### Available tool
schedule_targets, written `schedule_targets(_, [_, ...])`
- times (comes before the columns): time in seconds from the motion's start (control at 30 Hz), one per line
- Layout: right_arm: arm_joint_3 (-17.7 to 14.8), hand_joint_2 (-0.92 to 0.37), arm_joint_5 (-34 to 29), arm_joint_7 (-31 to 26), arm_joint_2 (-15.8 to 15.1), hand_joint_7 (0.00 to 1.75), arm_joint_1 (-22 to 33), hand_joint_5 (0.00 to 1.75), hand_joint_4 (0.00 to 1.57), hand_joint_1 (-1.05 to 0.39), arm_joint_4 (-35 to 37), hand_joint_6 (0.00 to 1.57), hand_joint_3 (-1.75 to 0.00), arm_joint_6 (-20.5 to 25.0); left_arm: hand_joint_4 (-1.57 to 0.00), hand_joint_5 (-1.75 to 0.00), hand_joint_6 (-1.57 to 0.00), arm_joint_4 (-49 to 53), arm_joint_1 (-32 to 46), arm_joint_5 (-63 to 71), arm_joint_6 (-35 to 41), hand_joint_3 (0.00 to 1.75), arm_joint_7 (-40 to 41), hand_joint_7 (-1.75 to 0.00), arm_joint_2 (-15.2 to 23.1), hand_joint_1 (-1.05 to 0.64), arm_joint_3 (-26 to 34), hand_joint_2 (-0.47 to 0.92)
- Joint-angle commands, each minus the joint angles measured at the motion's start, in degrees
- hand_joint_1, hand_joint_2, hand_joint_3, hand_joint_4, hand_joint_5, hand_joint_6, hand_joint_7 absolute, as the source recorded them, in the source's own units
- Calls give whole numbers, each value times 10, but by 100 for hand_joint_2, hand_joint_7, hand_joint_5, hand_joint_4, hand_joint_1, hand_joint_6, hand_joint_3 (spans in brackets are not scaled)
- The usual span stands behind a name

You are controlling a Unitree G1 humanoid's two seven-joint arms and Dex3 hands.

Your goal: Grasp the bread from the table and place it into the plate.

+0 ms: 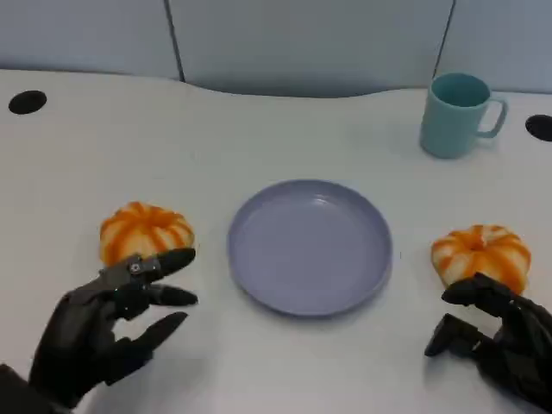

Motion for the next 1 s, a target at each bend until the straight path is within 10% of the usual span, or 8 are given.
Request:
schedule_targets(0.03, [1, -92, -2, -9, 3, 100, 12, 131, 67, -44, 1, 66, -13, 10, -35, -45, -47, -17, -6, 75, -44, 2, 56, 0, 43, -48, -7, 91])
schedule_targets(0.67, [1, -92, 1, 2, 5, 100, 16, 131, 65, -43, -3, 65, -15, 11, -25, -17, -32, -106, -53, 376, -11, 0, 268, 0, 181, -64, -45, 90])
schedule_targets(1.0, [5, -92, 3, -6, 8, 98, 27, 132, 65, -44, -24, 65, -14, 16, -7, -5, -21, -108, -157, 542, 188, 0, 216, 0, 248, -63, -139, 85])
